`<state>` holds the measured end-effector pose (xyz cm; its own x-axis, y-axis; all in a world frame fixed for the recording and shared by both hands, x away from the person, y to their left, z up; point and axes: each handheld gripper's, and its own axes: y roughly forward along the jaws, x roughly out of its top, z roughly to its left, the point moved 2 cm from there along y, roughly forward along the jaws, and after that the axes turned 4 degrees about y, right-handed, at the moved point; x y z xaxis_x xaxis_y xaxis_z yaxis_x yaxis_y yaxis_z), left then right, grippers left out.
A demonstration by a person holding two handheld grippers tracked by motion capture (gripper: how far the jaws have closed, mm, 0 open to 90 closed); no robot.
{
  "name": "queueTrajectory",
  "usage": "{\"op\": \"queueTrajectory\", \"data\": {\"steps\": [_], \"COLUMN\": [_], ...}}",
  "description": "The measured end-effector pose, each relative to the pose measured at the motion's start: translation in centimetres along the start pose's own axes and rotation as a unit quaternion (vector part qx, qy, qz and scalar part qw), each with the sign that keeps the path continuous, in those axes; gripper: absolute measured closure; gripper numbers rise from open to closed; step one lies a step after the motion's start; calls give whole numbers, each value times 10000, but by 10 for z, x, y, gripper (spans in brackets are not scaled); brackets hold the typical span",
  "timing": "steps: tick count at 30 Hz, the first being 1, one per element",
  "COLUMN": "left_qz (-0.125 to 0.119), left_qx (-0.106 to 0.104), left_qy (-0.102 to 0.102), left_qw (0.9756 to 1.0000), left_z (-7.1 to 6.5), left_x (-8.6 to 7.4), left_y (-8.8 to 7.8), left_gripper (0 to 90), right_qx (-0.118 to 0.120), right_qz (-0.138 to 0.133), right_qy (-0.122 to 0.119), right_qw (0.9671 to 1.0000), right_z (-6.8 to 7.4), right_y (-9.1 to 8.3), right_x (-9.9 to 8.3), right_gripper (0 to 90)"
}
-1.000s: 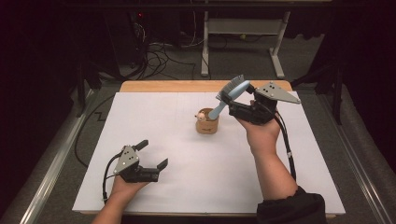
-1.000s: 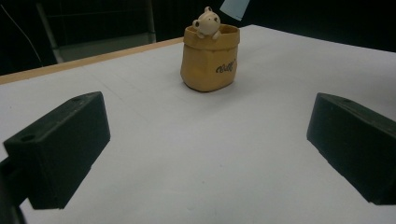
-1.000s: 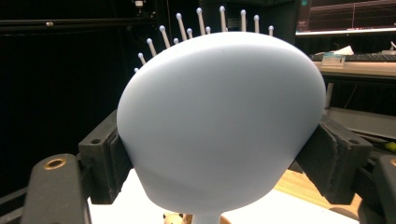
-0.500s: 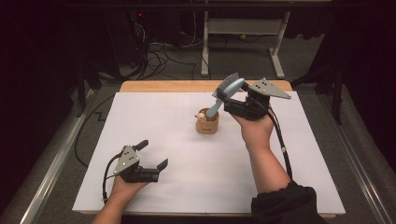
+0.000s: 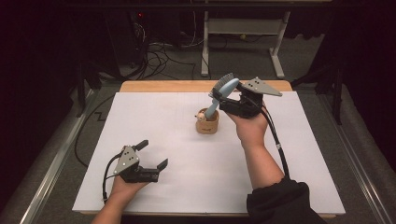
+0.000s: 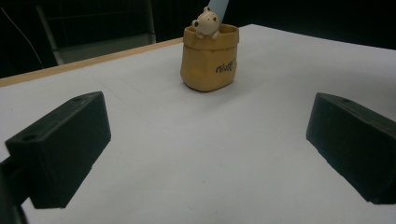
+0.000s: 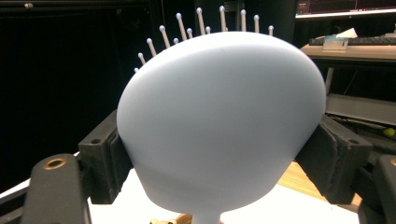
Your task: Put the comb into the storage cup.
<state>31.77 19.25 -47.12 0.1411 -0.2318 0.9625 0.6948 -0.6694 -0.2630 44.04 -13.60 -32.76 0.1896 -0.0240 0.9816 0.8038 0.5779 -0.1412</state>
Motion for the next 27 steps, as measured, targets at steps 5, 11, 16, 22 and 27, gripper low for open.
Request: {"op": "queueTrajectory", "data": {"steps": [5,11,16,22,27], "left_qz": [28,24,18,48,60], "left_qx": [7,-2,4,7,-2], "left_qy": [35,41,30,55,49], "left_qw": [10000,10000,10000,10000,10000], "left_z": [-1,-2,-2,-1,-2], "left_x": [0,0,0,-1,-1], "left_y": [0,1,0,1,1], "left_gripper": [8,8,8,9,9], "right_qx": [-10,-8,5,8,10], "right_qz": [42,101,170,227,242], "right_qy": [27,73,107,137,151], "right_qw": [10000,9999,9998,9996,9996], "right_z": [-1,1,2,2,2], "right_y": [5,12,18,23,25], "right_x": [-5,-12,-19,-25,-28], "right_gripper": [213,212,212,213,212]}}
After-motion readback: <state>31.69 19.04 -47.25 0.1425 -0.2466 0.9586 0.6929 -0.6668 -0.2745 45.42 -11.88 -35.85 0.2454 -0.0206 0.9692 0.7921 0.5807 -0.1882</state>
